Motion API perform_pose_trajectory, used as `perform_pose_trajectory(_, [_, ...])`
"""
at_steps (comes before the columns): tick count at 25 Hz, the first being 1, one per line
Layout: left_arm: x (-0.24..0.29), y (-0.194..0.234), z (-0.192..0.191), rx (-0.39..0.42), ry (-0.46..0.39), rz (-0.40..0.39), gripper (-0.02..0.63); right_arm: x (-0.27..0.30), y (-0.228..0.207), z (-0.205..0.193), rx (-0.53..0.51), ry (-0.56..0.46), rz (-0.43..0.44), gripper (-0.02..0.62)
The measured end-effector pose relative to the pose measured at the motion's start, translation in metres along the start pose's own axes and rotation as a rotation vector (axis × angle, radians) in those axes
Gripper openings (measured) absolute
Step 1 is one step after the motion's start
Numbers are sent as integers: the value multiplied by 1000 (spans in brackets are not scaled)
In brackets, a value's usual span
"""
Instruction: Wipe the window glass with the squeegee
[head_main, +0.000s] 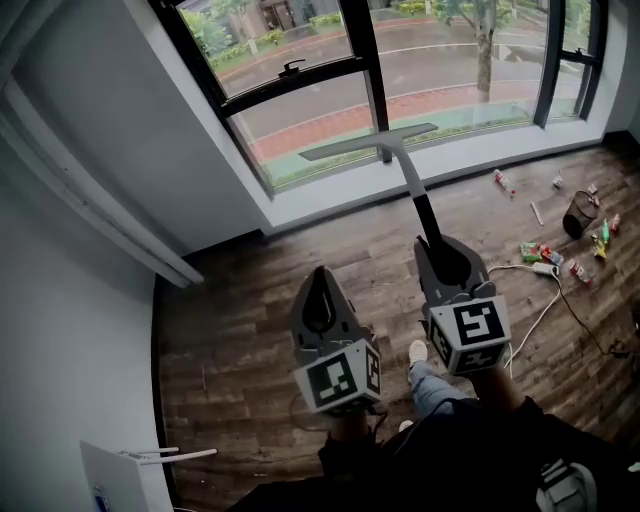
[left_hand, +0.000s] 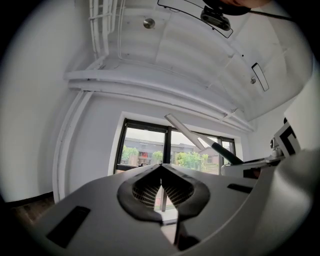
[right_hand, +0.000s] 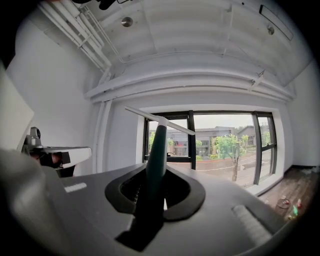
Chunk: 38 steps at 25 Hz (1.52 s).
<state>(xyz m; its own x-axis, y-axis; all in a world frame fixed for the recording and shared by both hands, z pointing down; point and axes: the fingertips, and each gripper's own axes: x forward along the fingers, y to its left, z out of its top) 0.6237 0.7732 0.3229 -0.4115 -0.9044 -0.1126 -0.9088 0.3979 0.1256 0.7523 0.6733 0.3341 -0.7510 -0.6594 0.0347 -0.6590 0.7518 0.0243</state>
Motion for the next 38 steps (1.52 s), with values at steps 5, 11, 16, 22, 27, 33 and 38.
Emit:
perform_pose_trajectory(5, [95, 15, -10, 3, -9, 14, 3, 96, -24, 5, -22, -15, 12, 58])
perform_pose_trajectory(11, [229, 20, -1, 11, -32, 15, 3, 219, -73, 24, -55, -25, 21, 58])
perform_pose_trajectory(16, [311, 21, -9, 22, -33, 7, 3, 296, -101, 27, -53, -32, 19, 58])
perform_pose_trajectory(22, [409, 50, -23, 22, -23, -38, 3, 401, -116, 16, -54, -14, 13, 58])
perform_pose_trajectory(27, [513, 97, -19, 50, -51, -39, 3, 514, -122, 22, -68, -38, -16, 57])
perform_pose_trajectory(33, [631, 141, -6, 105, -64, -85, 3, 632, -127, 43, -57, -64, -72, 57])
perform_pose_trajectory(38, [702, 159, -13, 94, -53, -124, 3, 696, -141, 43, -59, -51, -108, 58])
